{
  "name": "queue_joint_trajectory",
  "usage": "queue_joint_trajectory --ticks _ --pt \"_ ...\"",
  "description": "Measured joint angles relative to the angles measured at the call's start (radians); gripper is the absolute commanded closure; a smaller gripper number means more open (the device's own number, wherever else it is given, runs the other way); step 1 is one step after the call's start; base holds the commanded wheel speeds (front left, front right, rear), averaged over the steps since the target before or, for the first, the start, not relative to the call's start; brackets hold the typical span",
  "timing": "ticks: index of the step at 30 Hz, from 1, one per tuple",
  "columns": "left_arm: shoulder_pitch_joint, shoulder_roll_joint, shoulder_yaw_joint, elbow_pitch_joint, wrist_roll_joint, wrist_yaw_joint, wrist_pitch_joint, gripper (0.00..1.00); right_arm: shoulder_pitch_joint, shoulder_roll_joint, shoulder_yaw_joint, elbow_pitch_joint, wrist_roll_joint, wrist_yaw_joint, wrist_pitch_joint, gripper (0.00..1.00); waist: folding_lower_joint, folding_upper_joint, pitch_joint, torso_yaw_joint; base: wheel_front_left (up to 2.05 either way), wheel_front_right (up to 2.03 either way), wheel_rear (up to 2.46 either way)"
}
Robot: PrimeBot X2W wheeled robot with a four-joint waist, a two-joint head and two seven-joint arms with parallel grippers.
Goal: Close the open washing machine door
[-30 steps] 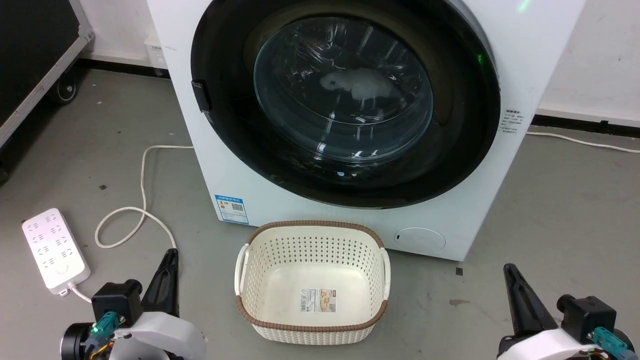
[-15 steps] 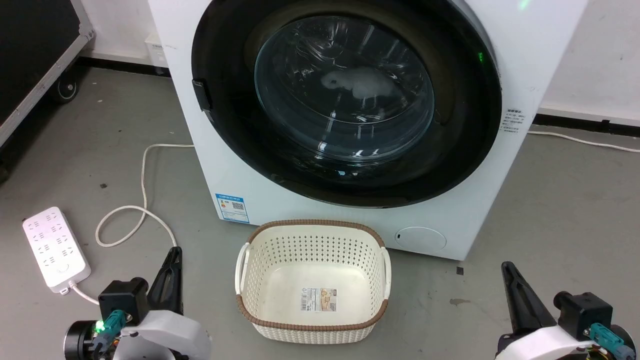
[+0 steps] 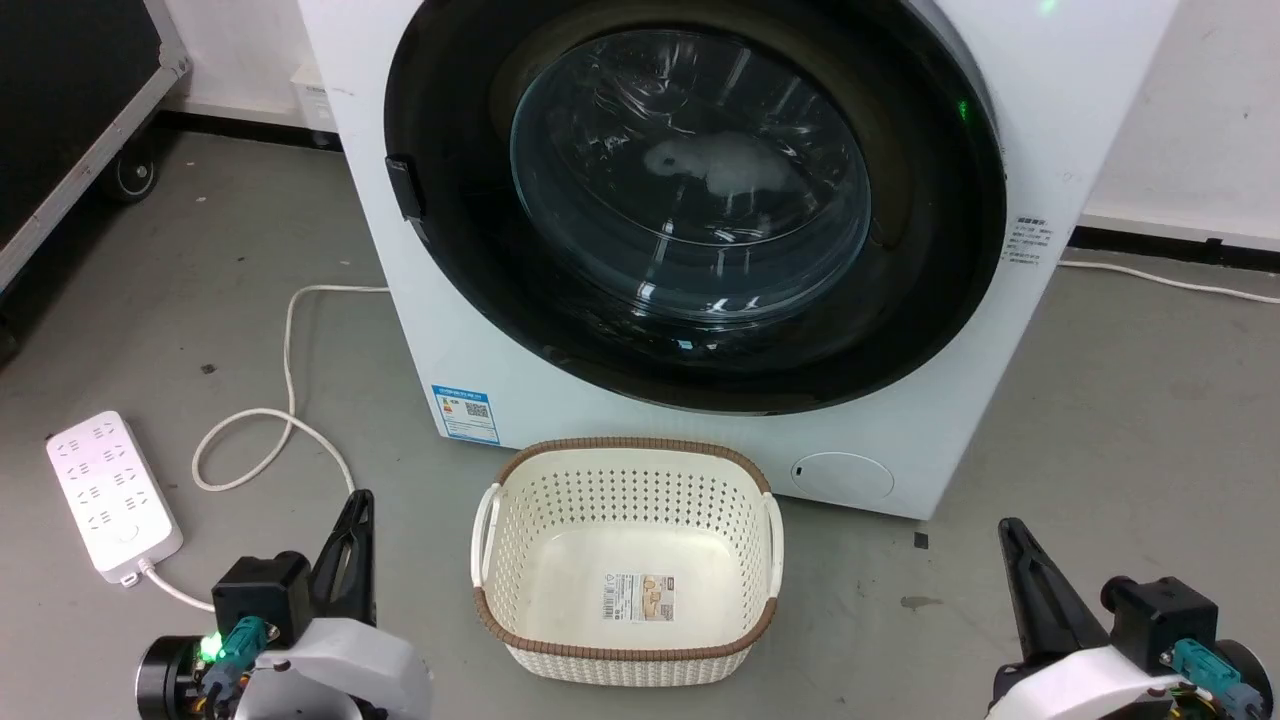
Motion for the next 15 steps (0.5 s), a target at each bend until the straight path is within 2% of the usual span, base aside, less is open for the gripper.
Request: queue_joint_trajectory --ticks 15 --pt "0.007 -0.025 0.012 -0.018 0.046 0.000 0.016 1.00 -0.006 0.000 0.005 -0.021 -0.024 0.000 0.027 1.00 0.0000 0.0000 0.003 0.002 0.00 0.00 0.00"
